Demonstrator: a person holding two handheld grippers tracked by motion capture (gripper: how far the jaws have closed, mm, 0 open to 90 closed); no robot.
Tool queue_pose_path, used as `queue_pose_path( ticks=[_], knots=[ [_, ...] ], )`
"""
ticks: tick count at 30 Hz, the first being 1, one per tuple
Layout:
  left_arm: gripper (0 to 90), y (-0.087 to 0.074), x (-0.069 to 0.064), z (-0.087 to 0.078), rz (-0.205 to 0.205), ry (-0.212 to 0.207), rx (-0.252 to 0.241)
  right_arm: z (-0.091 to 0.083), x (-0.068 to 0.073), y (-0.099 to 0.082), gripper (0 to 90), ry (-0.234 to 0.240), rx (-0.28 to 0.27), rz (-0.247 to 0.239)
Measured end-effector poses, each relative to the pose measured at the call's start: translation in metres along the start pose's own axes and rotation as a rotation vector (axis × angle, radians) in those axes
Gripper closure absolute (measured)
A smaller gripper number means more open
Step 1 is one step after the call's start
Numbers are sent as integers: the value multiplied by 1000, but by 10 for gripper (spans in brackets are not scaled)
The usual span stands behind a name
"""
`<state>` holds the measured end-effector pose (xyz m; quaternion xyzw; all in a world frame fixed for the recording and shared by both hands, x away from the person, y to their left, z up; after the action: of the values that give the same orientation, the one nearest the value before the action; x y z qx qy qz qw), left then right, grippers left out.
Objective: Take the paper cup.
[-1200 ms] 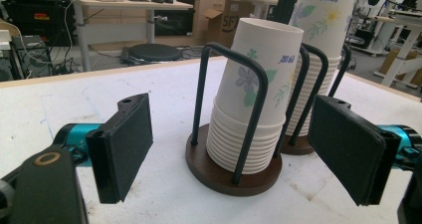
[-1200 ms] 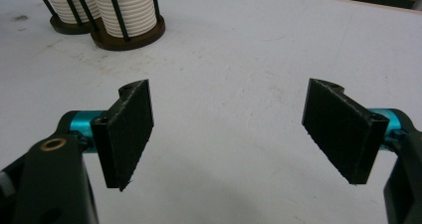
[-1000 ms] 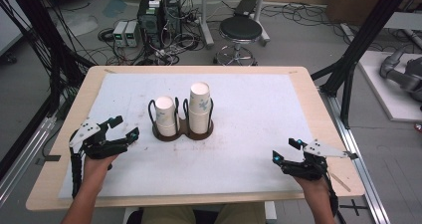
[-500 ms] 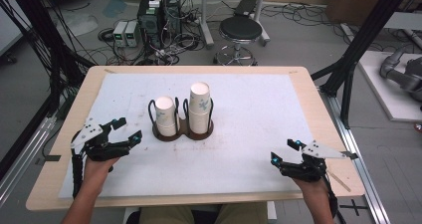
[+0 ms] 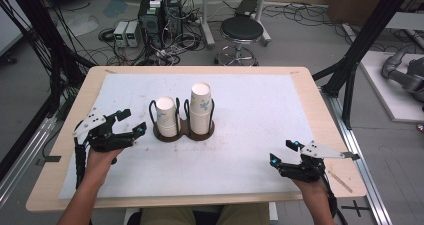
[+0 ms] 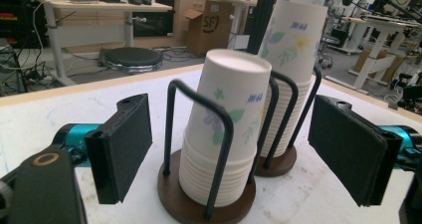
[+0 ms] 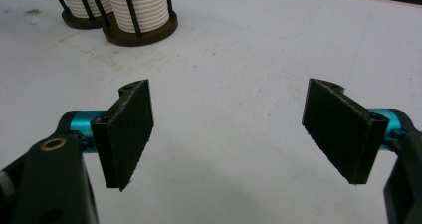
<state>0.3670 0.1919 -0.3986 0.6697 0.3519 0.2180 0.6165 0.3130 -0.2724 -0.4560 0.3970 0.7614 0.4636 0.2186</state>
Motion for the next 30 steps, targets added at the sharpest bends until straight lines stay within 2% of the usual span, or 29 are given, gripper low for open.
queue_pose_path(
  ticks=[2, 4, 6, 8, 9, 12, 15, 22, 27, 28, 30],
  knots=[
    [174, 10, -1, 6, 9, -16, 7, 0, 1, 0, 209, 2, 3, 4],
    [174, 14, -2, 9, 13, -23, 11, 0, 1, 0, 209, 2, 1, -1],
    [174, 24, -6, 17, 34, -51, 31, 1, 3, 1, 209, 5, 3, 0],
    [174, 26, -7, 21, 41, -58, 45, 1, 4, 1, 209, 8, 3, -2],
    [173, 31, -9, 29, 50, -71, 69, 2, 4, 1, 209, 10, 8, 1],
    [170, 36, -10, 36, 40, -81, 82, 2, 4, 1, 209, 9, 4, -10],
    [169, 43, -11, 51, 30, -93, 99, 3, 4, 1, 209, 12, 7, -1],
    [169, 44, -13, 68, 44, -88, 139, 2, 2, 0, 209, 9, 4, -4],
    [171, 41, -16, 78, 72, -76, 176, 1, 3, 1, 209, 11, 3, 0],
    [172, 36, -14, 82, 79, -66, 207, 1, 3, 1, 209, 11, 3, -1],
    [172, 33, -14, 83, 81, -62, 222, 2, 3, 1, 209, 13, 3, -7]
  ],
)
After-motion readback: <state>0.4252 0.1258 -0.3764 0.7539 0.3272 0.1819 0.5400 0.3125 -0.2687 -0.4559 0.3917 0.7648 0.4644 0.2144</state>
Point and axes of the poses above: each handheld gripper's, and its own axes: z roughly forward along the jaws, y roughly out of its top, x roughly to its left, the point moved 8 cm from there along z, roughly forward along the jaws, and after that the axes turned 1 degree about x, right-handed, at the moved point
